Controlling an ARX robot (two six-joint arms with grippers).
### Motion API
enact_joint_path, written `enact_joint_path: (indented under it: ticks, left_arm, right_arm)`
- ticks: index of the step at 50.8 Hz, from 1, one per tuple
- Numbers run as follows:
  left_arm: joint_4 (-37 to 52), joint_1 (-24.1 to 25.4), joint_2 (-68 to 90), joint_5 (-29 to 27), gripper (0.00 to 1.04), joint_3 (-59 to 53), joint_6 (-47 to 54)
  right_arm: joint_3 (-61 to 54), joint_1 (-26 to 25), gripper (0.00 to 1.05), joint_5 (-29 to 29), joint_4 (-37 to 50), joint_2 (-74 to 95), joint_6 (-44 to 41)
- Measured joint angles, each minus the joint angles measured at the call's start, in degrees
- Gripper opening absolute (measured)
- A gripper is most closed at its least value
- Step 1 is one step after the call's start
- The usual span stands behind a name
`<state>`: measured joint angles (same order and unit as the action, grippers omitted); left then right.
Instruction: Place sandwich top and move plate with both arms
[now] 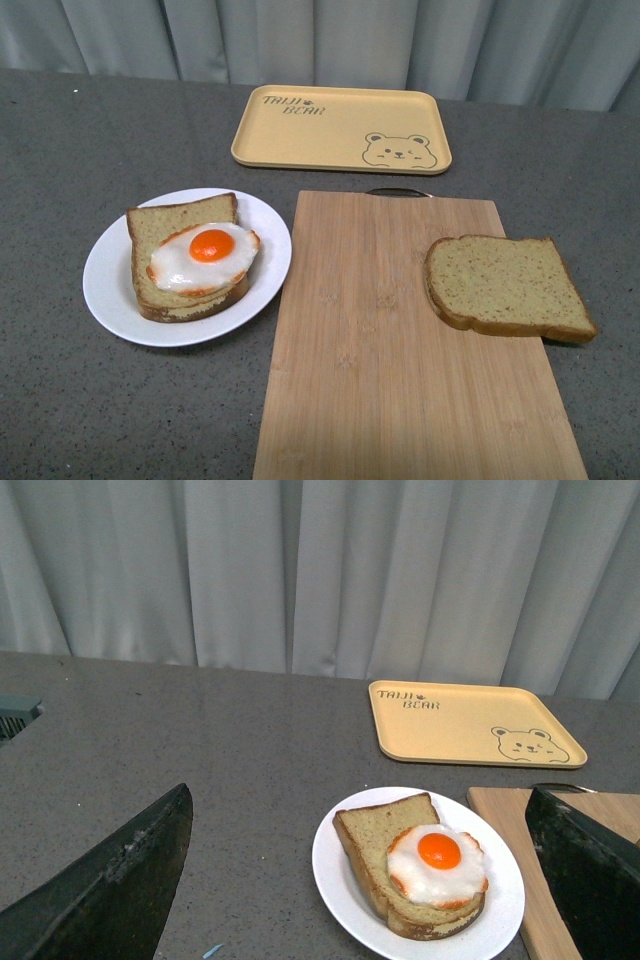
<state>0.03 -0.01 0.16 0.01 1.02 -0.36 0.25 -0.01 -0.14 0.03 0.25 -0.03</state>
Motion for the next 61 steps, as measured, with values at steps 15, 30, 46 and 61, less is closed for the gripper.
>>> enact_joint_path:
  ticks: [15, 30, 46, 61]
  left_arm:
    - [0.0, -0.02, 0.02, 0.0, 0.98, 0.0, 0.0]
    - [0.0, -0.02, 0.02, 0.0, 0.98, 0.0, 0.0]
    - [0.0, -0.02, 0.02, 0.0, 0.98, 0.0, 0.0]
    - [0.0, -0.02, 0.02, 0.0, 0.98, 0.0, 0.0]
  right_arm:
    - [6.97, -4.66, 0.95, 1.38, 10.64, 32.65, -12.63]
    - [29.77, -7.41, 0.95, -15.54, 11.02, 90.51, -0.42]
    - [43.39, -8.5, 0.95, -27.89, 5.51, 112.24, 8.96]
    - [48.35, -6.6, 0.69, -31.06, 7.93, 120.3, 15.82]
